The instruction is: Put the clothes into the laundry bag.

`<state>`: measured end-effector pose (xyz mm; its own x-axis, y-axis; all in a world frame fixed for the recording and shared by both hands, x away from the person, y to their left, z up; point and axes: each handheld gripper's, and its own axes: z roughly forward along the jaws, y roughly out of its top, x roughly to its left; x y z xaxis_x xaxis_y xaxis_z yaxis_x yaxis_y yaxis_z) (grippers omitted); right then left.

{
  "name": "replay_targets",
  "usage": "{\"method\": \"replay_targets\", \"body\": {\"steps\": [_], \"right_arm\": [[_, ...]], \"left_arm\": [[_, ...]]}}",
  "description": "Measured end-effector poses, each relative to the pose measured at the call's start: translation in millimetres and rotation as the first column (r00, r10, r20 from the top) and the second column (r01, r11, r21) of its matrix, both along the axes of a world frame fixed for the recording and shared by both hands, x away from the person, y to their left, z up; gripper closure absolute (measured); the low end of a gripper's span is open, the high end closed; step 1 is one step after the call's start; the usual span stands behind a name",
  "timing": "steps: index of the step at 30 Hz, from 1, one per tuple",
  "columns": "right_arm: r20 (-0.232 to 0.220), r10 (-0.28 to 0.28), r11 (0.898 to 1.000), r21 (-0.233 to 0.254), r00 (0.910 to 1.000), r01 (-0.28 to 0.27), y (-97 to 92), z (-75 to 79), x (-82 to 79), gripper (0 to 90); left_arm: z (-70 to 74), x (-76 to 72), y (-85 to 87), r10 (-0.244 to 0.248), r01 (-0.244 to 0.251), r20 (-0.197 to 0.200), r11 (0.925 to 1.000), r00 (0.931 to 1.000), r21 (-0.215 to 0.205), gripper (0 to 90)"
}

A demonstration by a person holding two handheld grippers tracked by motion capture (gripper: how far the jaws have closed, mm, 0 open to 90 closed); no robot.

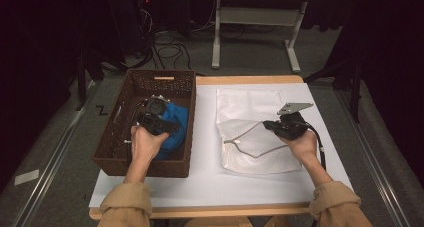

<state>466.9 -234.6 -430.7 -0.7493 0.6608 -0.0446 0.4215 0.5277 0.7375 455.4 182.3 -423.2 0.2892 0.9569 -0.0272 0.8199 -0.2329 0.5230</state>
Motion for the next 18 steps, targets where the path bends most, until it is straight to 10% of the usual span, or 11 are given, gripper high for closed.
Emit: {"method": "replay_targets", "body": {"steps": [18], "right_arm": [[-0.006,-0.003,1.000,-0.005,1.0000,0.003,0.6,-1.8,-0.4,89.2]], "left_arm": [[-32.9,35.4,13.2,0.068,-0.072,-0.163,0.9972,0.9842,-0.021,6.8]]}}
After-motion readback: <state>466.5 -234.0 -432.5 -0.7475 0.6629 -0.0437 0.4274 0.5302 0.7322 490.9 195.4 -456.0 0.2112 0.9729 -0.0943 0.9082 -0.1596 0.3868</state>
